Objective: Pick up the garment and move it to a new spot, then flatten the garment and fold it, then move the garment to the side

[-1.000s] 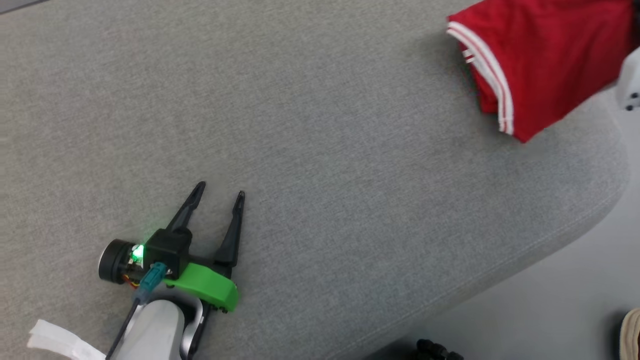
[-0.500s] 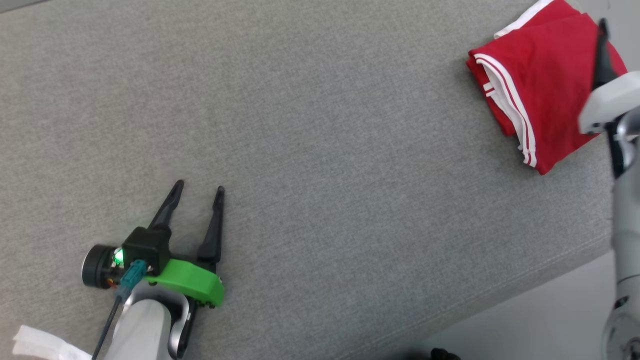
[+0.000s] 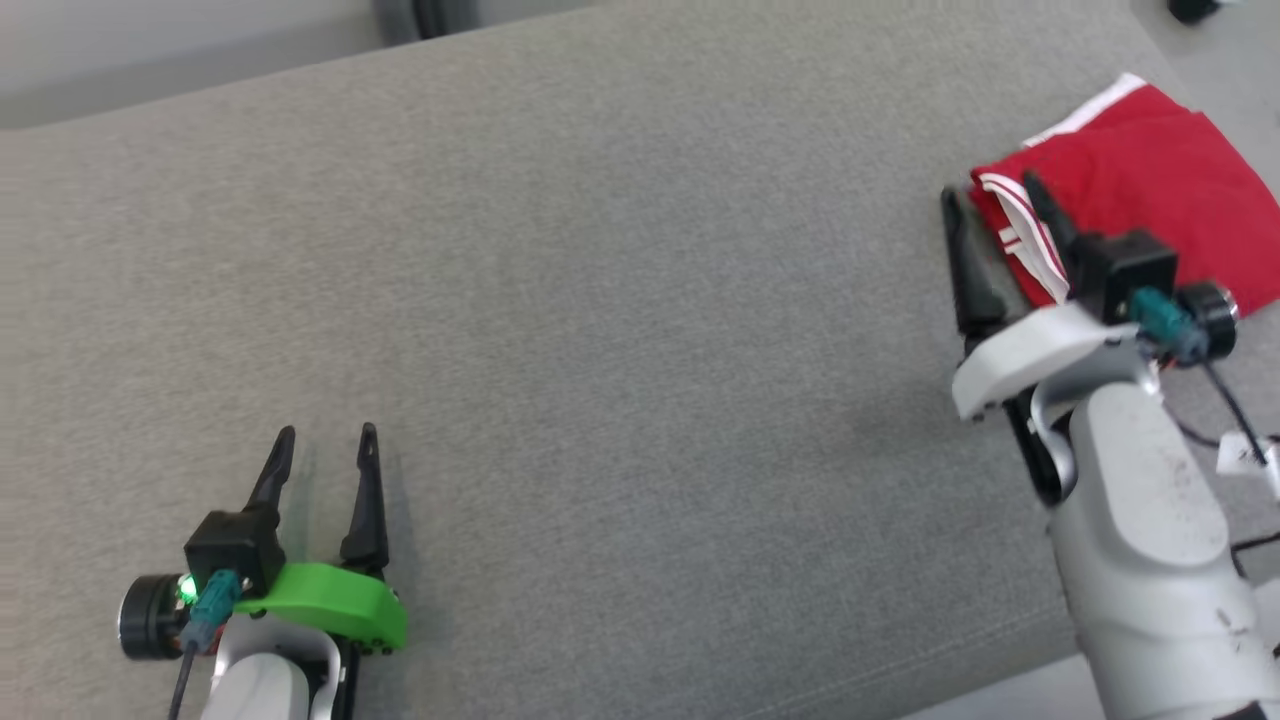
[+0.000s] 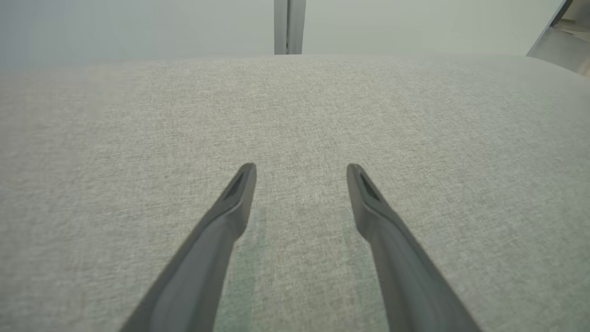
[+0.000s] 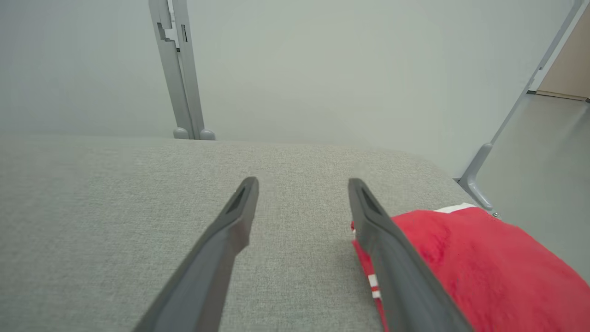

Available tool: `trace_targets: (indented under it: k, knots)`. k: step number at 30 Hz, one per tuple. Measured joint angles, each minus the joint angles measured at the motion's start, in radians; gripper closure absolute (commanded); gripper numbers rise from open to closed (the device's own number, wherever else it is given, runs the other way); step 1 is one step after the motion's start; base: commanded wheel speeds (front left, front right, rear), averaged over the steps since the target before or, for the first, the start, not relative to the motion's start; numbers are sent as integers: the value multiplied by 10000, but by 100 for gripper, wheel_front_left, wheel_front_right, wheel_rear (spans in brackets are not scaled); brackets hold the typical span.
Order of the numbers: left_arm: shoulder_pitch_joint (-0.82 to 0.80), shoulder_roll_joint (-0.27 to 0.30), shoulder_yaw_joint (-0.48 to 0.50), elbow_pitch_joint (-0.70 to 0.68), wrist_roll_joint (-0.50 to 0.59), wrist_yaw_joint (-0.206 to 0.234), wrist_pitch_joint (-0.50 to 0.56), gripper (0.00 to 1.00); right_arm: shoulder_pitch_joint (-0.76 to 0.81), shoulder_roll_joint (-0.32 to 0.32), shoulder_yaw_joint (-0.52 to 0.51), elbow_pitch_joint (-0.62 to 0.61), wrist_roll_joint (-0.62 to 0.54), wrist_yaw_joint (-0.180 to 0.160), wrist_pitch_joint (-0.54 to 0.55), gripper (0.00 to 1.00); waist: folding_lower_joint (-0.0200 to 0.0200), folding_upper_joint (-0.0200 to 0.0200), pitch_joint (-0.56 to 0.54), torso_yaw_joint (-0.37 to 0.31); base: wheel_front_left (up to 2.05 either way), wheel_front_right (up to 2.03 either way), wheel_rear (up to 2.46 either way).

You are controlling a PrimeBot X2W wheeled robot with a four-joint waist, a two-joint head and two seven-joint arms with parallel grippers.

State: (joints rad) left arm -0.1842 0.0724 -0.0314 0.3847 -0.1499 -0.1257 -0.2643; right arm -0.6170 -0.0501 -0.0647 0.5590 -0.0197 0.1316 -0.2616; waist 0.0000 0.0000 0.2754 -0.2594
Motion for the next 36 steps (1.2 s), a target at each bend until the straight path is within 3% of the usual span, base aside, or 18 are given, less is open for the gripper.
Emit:
trace_targets:
  k: [5, 16, 31, 32, 36]
  knots:
    - [244, -121, 372, 4, 88, 25, 2, 0, 1164, 13, 420, -311, 840, 0, 0, 0, 0, 0, -432, 534, 0, 0, 0]
    - [1180, -203, 830, -228, 100, 36, 2, 0, 3129, 12, 372, -876, 1269, 0, 0, 0, 0, 0, -1564, 1458, 0, 0, 0]
    - [2220, -213, 625, -541, -466, 128, 2, 0, 4675, 12, 458, -1511, 1710, 0, 0, 0, 0, 0, -2904, 1884, 0, 0, 0]
    - [2239, -215, 608, -581, -516, 128, 2, 100, 4698, 13, 445, -1532, 1749, 0, 0, 100, 0, 0, -2933, 1882, 0, 0, 0]
    - [2253, -278, 604, -259, -516, 125, 6, 100, 4910, 77, 449, -1237, 1758, 0, 21, 100, 0, 1, -2945, 1885, 0, 0, 0]
